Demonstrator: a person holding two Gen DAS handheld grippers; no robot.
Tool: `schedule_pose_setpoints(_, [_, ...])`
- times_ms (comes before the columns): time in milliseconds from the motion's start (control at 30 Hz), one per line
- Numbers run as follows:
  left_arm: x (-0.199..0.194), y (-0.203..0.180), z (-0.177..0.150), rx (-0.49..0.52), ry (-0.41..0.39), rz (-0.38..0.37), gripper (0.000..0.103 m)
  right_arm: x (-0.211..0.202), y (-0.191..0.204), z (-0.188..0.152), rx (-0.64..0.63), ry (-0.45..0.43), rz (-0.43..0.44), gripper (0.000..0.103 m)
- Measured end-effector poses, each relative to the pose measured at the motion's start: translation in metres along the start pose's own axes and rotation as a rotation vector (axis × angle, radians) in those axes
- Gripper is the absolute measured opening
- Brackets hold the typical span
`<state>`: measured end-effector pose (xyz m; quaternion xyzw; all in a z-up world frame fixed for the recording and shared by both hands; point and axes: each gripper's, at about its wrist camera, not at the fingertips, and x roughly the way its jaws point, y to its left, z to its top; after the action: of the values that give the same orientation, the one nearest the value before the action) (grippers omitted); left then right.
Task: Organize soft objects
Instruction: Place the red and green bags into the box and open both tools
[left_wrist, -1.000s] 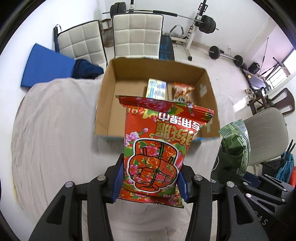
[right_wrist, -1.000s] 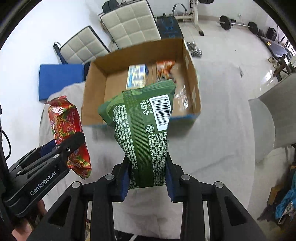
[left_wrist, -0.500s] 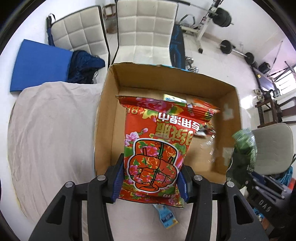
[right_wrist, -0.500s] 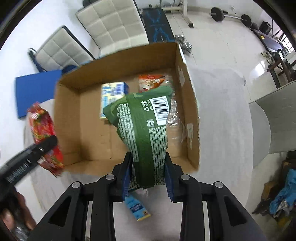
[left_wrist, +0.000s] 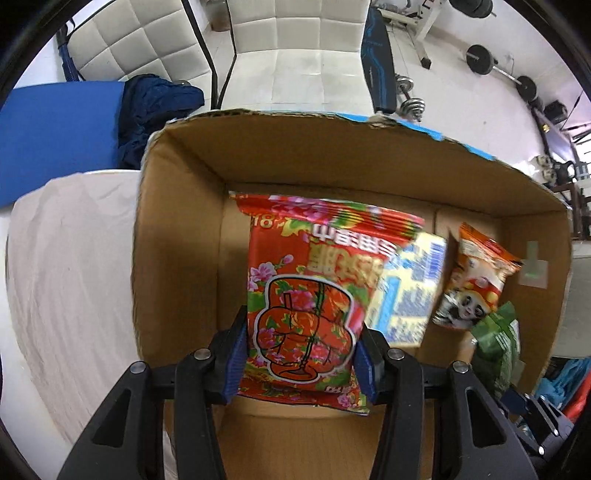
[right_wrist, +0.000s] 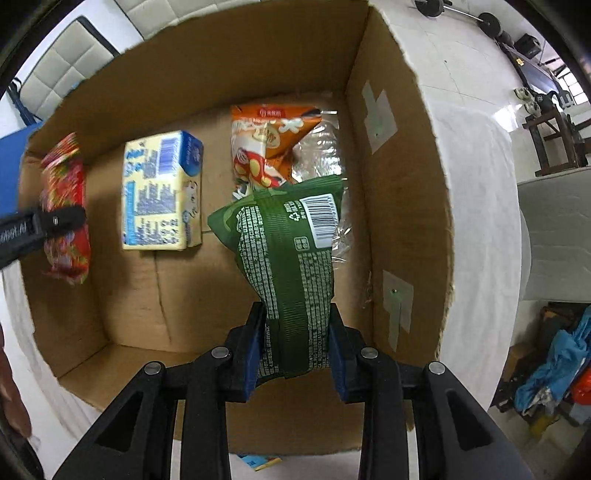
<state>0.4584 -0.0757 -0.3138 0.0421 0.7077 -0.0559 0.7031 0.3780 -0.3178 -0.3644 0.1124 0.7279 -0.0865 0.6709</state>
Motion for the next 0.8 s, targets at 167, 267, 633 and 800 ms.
schedule_pose_setpoints(167, [0.007,0.006,0.010,-0.042,0.032,-0.030,0.047,0.012,0.006,0.002,-0.029,0.046,-0.004,0.037])
schedule_pose_setpoints(267, [-0.001,0.010,0.010,-0.055,0.019,-0.032,0.050,0.010,0.009,-0.002,-0.037,0.038,-0.012,0.067])
schedule_pose_setpoints(633, [-0.054,0.022,-0.030,-0.054,-0.103,-0.038,0.076,-0.019,0.015,-0.029,-0.069,-0.013,0.021,0.087])
schedule_pose_setpoints(800, [-0.081,0.027,-0.062,-0.063,-0.190,-0.021,0.097,-0.038,0.019,-0.045,-0.101,-0.054,0.007,0.101])
